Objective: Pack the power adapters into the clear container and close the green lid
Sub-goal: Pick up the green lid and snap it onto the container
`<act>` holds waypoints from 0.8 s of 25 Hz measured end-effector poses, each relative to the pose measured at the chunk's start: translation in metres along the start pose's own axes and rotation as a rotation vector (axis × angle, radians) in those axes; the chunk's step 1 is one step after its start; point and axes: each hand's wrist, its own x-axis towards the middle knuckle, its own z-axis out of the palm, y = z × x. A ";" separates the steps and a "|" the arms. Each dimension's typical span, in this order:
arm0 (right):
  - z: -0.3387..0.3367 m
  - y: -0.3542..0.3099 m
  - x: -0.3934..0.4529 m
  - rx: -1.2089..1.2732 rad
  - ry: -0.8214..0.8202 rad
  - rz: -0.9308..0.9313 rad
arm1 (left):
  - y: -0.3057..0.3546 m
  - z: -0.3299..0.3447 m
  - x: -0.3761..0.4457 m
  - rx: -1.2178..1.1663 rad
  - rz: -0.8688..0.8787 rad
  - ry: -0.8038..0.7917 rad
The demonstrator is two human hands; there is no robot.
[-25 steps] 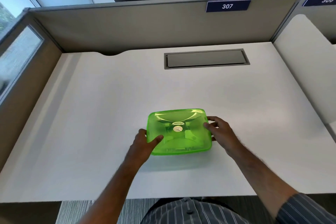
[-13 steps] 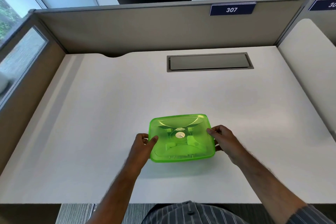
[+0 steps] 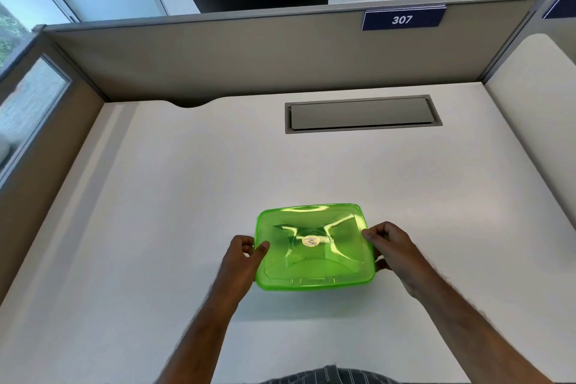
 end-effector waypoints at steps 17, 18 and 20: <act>-0.004 -0.085 0.132 0.006 0.087 -0.063 | 0.097 0.028 0.143 0.035 0.124 0.016; -0.004 -0.089 0.141 0.004 0.091 -0.064 | 0.101 0.030 0.152 0.036 0.121 0.017; -0.003 -0.096 0.158 0.006 0.096 -0.065 | 0.109 0.035 0.168 0.033 0.112 0.016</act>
